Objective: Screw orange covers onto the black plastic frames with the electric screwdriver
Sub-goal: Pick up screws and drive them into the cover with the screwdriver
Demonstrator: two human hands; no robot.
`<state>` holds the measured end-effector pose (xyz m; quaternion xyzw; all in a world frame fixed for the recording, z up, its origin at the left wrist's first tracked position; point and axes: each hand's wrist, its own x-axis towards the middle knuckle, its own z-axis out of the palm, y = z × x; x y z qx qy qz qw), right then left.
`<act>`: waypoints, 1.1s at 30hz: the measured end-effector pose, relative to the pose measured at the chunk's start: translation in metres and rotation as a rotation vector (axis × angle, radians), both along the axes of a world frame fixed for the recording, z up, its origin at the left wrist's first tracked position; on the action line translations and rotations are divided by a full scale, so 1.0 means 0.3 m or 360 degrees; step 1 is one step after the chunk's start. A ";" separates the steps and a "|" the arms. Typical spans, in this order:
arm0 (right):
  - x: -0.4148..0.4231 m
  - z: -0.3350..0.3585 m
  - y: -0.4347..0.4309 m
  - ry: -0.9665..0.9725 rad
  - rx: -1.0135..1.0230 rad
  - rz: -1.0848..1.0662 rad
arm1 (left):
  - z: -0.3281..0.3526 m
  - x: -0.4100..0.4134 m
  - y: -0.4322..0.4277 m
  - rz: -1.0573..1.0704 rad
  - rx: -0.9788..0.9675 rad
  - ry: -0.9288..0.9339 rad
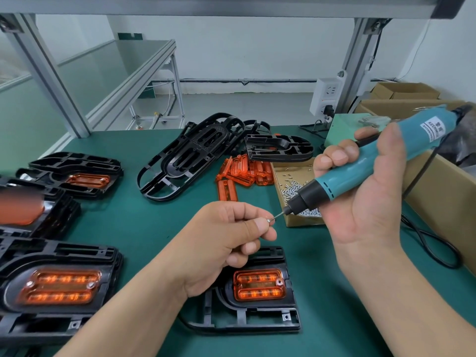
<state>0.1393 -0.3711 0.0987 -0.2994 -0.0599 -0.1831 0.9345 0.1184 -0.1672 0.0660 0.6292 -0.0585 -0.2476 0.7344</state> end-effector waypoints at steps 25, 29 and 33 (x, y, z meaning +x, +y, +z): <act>0.009 -0.007 -0.005 0.0022 0.0015 0.0029 | 0.002 -0.005 -0.004 -0.0023 0.0002 0.0033; 0.006 -0.005 -0.003 -0.0010 -0.0008 0.0040 | 0.005 -0.009 -0.006 -0.0040 0.0036 0.0004; 0.003 0.000 -0.001 -0.0054 -0.0083 0.0037 | 0.006 -0.010 -0.008 -0.0025 0.0067 -0.0029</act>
